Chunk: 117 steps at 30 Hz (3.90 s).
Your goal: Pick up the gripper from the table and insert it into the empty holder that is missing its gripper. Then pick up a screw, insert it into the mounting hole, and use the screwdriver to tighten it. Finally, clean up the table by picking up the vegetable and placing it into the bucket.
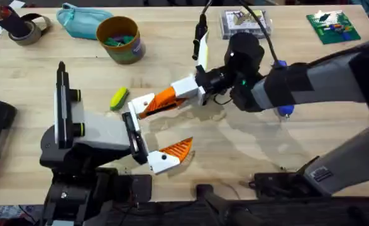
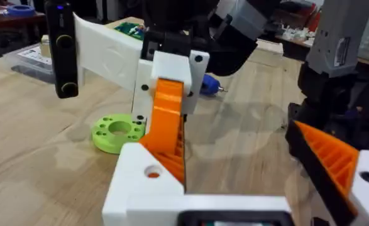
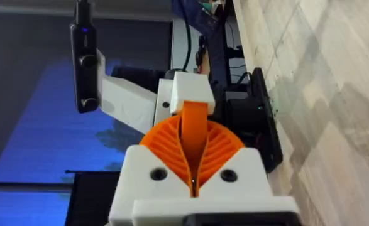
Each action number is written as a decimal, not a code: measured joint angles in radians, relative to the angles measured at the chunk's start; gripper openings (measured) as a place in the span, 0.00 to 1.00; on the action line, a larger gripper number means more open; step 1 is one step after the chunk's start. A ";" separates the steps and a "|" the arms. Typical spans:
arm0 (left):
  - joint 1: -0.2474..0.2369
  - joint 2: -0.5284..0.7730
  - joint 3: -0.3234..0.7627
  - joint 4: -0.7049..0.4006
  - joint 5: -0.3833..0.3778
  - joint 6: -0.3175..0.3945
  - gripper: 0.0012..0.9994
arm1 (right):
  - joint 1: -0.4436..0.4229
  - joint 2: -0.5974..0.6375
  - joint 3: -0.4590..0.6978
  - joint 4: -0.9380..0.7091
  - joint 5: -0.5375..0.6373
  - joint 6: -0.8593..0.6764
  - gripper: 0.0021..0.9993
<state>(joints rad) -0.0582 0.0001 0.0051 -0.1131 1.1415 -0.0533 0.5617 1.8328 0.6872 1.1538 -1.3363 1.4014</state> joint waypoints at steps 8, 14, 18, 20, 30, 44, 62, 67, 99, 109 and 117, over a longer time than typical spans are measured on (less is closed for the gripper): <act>0.000 0.000 0.000 0.000 0.000 0.000 0.99 | -0.001 0.000 0.000 -0.003 -0.004 0.000 0.02; 0.000 0.000 0.000 0.000 0.000 0.000 0.99 | 0.001 0.000 0.000 -0.003 -0.001 0.000 0.02; 0.000 0.000 0.000 0.000 -0.001 0.000 0.99 | 0.005 0.000 0.000 -0.003 0.009 0.000 0.02; 0.000 0.000 0.000 0.000 -0.001 0.000 0.99 | 0.007 0.000 0.000 -0.003 0.014 0.000 0.02; 0.000 0.000 0.000 0.000 -0.002 0.000 0.99 | 0.009 0.000 0.000 -0.003 0.021 0.000 0.02; 0.000 0.000 0.000 0.001 -0.005 0.000 0.99 | 0.010 0.000 0.000 -0.002 0.027 -0.001 0.01; 0.000 0.000 0.000 0.001 -0.004 0.007 0.99 | 0.016 0.009 0.000 -0.011 0.038 -0.004 0.67; 0.000 0.000 0.000 0.001 -0.004 0.012 0.99 | 0.021 0.018 0.000 -0.014 0.041 -0.009 0.99; 0.000 0.000 0.000 0.001 -0.004 0.013 0.99 | -0.316 0.000 0.048 0.193 0.129 0.081 0.99; 0.000 0.000 0.000 0.001 -0.003 0.013 0.99 | -0.350 -0.008 0.202 -0.274 0.378 -0.244 0.99; 0.000 0.000 0.000 0.000 -0.001 0.016 0.99 | -0.362 -0.064 0.355 -0.839 0.534 -0.603 0.99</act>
<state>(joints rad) -0.0582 0.0002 0.0055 -0.1127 1.1400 -0.0372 0.1996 1.7686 1.0421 0.3148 -0.8022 0.7979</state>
